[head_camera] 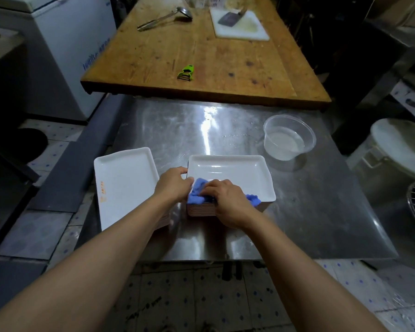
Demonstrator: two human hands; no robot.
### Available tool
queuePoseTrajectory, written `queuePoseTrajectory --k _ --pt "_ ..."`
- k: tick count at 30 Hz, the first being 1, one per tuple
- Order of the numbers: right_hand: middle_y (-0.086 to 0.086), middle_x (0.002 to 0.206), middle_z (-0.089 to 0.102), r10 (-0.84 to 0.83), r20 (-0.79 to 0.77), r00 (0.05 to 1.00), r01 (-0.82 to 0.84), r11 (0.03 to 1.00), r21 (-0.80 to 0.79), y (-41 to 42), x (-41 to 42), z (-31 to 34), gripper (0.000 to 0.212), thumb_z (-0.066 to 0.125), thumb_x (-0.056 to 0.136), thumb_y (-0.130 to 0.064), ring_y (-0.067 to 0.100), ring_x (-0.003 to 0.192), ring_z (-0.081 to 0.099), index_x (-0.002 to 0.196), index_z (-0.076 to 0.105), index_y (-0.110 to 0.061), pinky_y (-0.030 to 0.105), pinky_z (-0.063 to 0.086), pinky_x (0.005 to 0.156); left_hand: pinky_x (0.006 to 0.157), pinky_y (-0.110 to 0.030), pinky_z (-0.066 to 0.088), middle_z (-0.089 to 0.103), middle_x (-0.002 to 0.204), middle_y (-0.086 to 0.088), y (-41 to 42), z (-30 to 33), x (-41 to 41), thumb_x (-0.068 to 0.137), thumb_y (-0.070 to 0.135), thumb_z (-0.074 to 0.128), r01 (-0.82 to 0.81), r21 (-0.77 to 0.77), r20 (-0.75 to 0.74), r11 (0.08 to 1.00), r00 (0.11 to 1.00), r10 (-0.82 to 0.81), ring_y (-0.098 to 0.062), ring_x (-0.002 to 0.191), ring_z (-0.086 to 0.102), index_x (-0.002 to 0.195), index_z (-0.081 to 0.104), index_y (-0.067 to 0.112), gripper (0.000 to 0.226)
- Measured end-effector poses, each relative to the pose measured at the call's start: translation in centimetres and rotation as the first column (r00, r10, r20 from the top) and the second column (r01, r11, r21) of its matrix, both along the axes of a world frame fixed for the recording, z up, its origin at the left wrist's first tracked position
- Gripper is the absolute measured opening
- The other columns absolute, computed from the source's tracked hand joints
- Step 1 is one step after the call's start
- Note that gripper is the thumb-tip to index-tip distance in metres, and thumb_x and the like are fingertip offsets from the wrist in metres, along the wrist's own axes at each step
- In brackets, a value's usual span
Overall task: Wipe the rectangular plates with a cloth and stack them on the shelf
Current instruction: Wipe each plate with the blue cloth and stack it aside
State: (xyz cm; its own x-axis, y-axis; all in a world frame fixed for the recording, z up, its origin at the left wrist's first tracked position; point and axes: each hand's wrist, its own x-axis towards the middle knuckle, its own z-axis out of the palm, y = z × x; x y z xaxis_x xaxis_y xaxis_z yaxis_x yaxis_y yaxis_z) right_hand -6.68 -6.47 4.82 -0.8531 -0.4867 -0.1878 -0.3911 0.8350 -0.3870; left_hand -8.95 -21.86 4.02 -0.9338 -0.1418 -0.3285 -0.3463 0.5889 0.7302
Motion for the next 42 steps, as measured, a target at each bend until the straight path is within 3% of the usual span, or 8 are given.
queuePoseTrajectory --k 5,9,14,21,29,33,36,42 --pt "-0.002 0.126 0.055 -0.112 -0.055 0.992 0.112 0.994 -0.003 3.2 0.7 -0.2 0.043 0.050 0.084 -0.005 0.023 0.111 0.047 0.121 0.061 -0.025 0.035 0.035 0.092 0.075 -0.031 0.052 0.069 0.089 -0.006 0.6 0.0 0.3 0.078 0.015 0.067 0.018 -0.135 -0.027 0.991 0.999 -0.021 -0.026 0.083 0.065 0.123 0.061 0.022 0.047" --pt "-0.004 0.123 0.054 -0.252 -0.146 0.957 0.271 0.954 0.125 6.1 0.8 0.2 0.036 0.048 0.088 -0.008 0.019 0.111 0.045 0.117 0.062 -0.026 0.033 0.025 0.084 0.074 -0.032 0.052 0.070 0.088 -0.007 0.8 -0.4 0.3 0.077 0.011 0.065 -0.006 -0.170 -0.052 0.985 0.999 -0.003 -0.026 0.084 0.064 0.121 0.063 0.024 0.046" --pt "0.005 0.122 0.053 -0.315 -0.260 0.913 0.376 0.897 0.231 8.0 -0.6 -0.1 0.034 0.047 0.087 -0.004 0.025 0.108 0.045 0.116 0.061 -0.015 0.030 0.030 0.079 0.071 -0.031 0.049 0.058 0.066 0.003 0.8 -0.7 0.2 0.079 0.009 0.063 0.002 -0.195 -0.078 0.981 0.997 -0.017 -0.025 0.077 0.060 0.123 0.061 0.026 0.047" --pt "0.017 0.126 0.045 -0.477 -0.245 0.844 0.501 0.864 0.042 6.5 -5.3 -1.9 0.030 0.036 0.095 -0.007 0.032 0.114 0.040 0.120 0.051 -0.003 0.038 0.036 0.088 0.069 -0.031 0.049 0.055 0.063 0.005 1.1 -0.8 0.0 0.078 0.008 0.062 0.031 -0.233 -0.113 0.972 0.992 -0.058 -0.025 0.075 0.059 0.116 0.064 0.025 0.041" --pt "0.009 0.130 0.044 -0.262 -0.099 0.960 0.256 0.964 -0.068 2.0 -5.4 -2.7 0.063 0.070 0.066 -0.004 0.033 0.108 0.040 0.126 0.055 -0.012 0.034 0.037 0.079 0.076 -0.030 0.048 0.063 0.083 -0.003 1.0 -0.8 0.0 0.084 0.010 0.062 0.033 -0.232 -0.128 0.972 0.990 -0.064 -0.028 0.086 0.061 0.119 0.063 0.020 0.037" --pt "-0.005 0.139 0.043 -0.140 -0.085 0.987 0.138 0.990 -0.027 1.3 -4.0 -2.2 0.050 0.061 0.085 -0.012 0.027 0.118 0.038 0.131 0.053 -0.030 0.027 0.019 0.079 0.076 -0.031 0.049 0.068 0.092 -0.008 1.1 -0.9 0.1 0.083 0.010 0.062 0.018 -0.226 -0.134 0.974 0.990 -0.050 -0.030 0.086 0.061 0.121 0.062 0.019 0.039" --pt "-0.008 0.135 0.044 -0.078 0.023 0.997 0.078 0.997 -0.004 2.2 -2.7 -1.0 0.050 0.049 0.086 -0.003 0.021 0.117 0.037 0.123 0.057 -0.035 0.030 0.018 0.081 0.070 -0.027 0.043 0.067 0.091 -0.009 1.0 -0.9 0.1 0.081 0.009 0.061 0.005 -0.253 -0.125 0.967 0.991 -0.037 -0.030 0.085 0.060 0.118 0.062 0.017 0.039" --pt "-0.008 0.126 0.049 -0.225 0.007 0.974 0.223 0.969 0.110 6.4 -0.9 0.4 0.054 0.042 0.079 0.003 0.020 0.115 0.040 0.111 0.062 -0.037 0.033 0.021 0.081 0.067 -0.026 0.037 0.065 0.086 -0.006 1.3 -0.6 0.3 0.079 0.004 0.056 -0.006 -0.299 -0.120 0.954 0.992 -0.032 -0.023 0.079 0.053 0.111 0.065 0.015 0.035"
